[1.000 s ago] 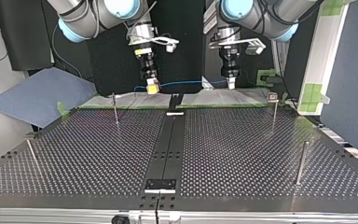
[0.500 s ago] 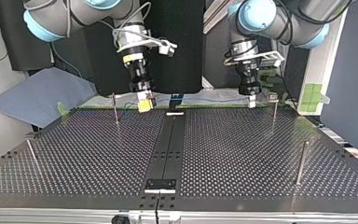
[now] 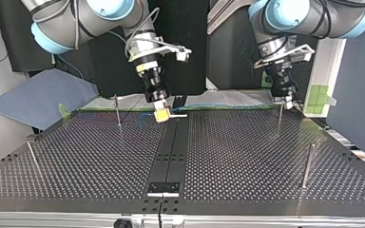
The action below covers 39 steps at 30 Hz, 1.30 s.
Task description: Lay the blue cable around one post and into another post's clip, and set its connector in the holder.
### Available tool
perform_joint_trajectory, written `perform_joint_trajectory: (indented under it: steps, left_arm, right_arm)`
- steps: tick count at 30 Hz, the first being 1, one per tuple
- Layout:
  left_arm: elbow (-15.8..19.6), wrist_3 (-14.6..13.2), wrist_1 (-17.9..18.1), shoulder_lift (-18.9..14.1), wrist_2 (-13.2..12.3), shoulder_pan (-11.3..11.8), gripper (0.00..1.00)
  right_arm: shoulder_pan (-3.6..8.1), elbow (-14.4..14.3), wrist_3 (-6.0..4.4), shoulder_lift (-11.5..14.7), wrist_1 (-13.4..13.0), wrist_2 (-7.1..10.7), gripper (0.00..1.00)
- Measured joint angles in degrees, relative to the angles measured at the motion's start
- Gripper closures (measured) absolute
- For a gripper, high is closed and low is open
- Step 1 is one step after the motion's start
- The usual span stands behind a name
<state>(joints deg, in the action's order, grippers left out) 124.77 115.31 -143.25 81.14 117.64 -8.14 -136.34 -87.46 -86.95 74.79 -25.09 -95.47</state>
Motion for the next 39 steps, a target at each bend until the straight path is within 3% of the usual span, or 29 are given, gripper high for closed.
perform_joint_trajectory:
  steps: [9,19,27,39]
  left_arm:
    - [-4.5,0.4,-4.5,-4.5,0.1,4.3,1.00]
    - [-9.7,-0.6,-9.8,-9.0,-1.3,6.2,1.00]
    - [-14.0,-2.2,-14.1,-6.0,-4.7,6.7,1.00]
    - [-20.0,-1.5,-20.0,-2.5,-4.8,8.8,1.00]
  right_arm:
    - [-1.69,3.8,0.69,-4.5,1.2,0.88,1.00]
    - [-3.43,8.1,0.72,-5.3,4.7,0.96,1.00]
    - [-4.26,11.8,0.26,-5.4,5.2,0.98,1.00]
    - [-4.41,15.7,-0.16,-5.7,7.0,1.05,1.00]
